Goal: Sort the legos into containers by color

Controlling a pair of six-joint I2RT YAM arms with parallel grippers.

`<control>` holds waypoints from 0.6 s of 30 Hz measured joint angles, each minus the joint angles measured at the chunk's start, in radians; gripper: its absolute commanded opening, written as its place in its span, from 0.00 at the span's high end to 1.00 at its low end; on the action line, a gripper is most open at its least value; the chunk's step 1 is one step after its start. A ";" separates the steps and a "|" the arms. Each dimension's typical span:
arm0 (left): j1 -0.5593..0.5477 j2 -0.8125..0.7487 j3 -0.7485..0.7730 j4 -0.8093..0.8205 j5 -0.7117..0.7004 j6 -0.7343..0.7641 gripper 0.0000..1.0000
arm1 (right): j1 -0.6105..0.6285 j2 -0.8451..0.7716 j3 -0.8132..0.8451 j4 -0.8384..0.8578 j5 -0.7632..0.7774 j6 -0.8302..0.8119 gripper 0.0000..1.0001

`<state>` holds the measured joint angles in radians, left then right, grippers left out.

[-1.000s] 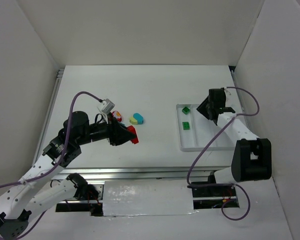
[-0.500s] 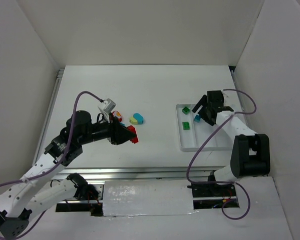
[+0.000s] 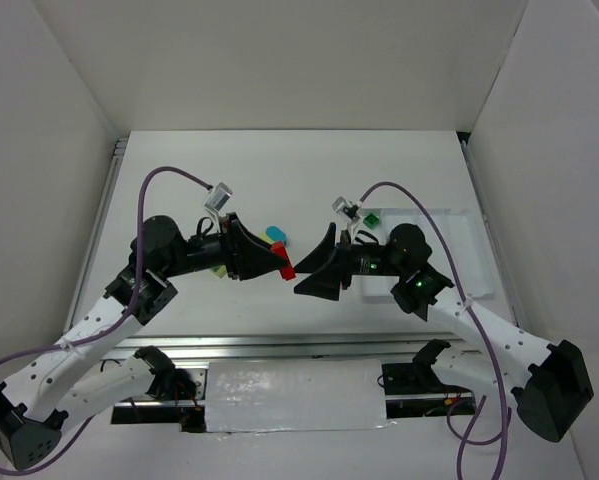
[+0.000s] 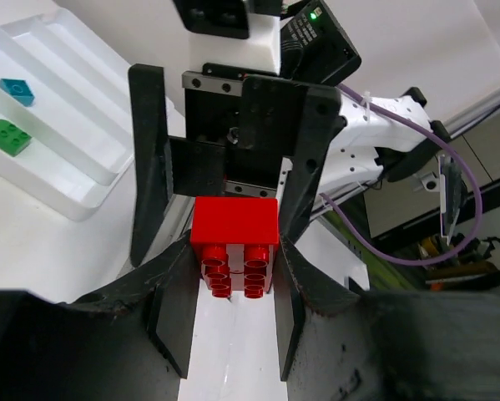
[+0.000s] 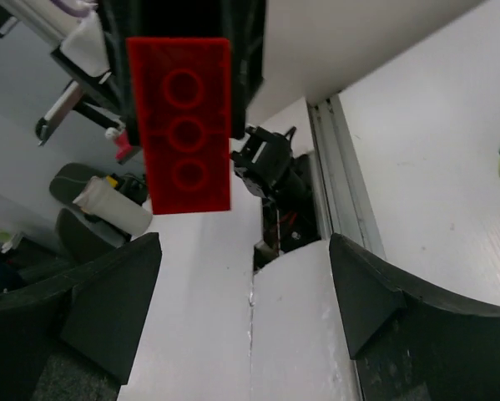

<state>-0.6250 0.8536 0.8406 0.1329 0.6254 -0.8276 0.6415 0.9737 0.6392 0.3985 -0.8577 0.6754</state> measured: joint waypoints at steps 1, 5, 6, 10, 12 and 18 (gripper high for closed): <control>0.000 0.002 -0.006 0.017 0.008 -0.015 1.00 | 0.014 -0.012 -0.014 0.047 0.000 0.021 0.13; 0.000 0.002 -0.032 0.071 0.039 -0.049 1.00 | 0.046 -0.013 -0.030 0.191 0.005 0.087 0.22; 0.000 0.002 -0.035 0.077 0.045 -0.057 1.00 | 0.054 -0.008 -0.029 0.218 0.004 0.096 0.23; 0.000 0.000 -0.045 0.088 0.054 -0.069 1.00 | 0.099 0.028 -0.016 0.275 0.007 0.117 0.34; 0.000 0.000 -0.048 0.092 0.058 -0.069 1.00 | 0.114 0.050 -0.007 0.292 0.010 0.127 0.42; 0.000 -0.013 -0.051 0.085 0.056 -0.053 0.94 | 0.129 0.082 0.012 0.298 0.023 0.148 1.00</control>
<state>-0.6250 0.8410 0.7898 0.2180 0.6811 -0.8806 0.7708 1.0561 0.6510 0.6964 -0.8345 0.8234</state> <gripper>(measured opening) 0.473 0.438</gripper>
